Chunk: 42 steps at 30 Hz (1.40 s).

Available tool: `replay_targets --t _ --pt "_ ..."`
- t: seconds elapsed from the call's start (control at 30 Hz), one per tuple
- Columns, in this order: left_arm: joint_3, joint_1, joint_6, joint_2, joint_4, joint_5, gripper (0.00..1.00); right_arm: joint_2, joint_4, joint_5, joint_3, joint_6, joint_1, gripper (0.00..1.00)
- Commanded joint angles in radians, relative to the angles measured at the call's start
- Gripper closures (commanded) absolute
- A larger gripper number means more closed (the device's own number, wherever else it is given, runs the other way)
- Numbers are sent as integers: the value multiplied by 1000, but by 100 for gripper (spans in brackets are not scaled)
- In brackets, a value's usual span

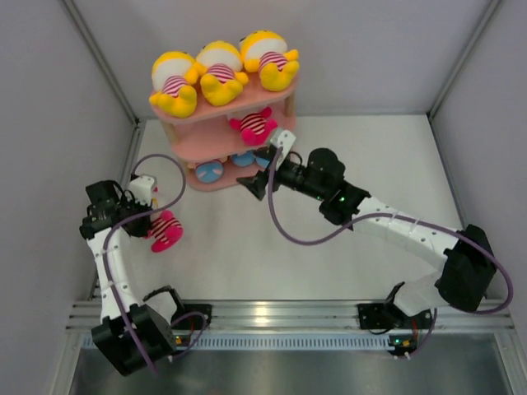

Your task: Place and organize the stuffed toys onto the shelf

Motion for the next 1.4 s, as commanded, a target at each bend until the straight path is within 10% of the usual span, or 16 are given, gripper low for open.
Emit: replay_targets --t 0.0,0.73,0.83,0.9,0.97,1.23,1.37 --pt "125 1 -12 -66 -128 160 100 -10 142 -33 -59 -109 192 17" --pt "244 -2 -19 -157 -307 284 100 481 189 15 241 -133 446 19" --pt "245 0 -23 -157 -309 280 100 521 141 86 309 -101 446 36" --pt "244 -2 -27 -157 -307 271 100 539 107 119 347 -90 446 83" --pt "250 -2 -35 -152 -307 251 100 521 80 154 338 -87 443 100" --pt "308 1 -90 -94 -304 -36 4 273 -23 98 130 -76 368 100" --pt "311 1 -99 -63 -271 -142 2 171 -104 91 71 -125 340 100"
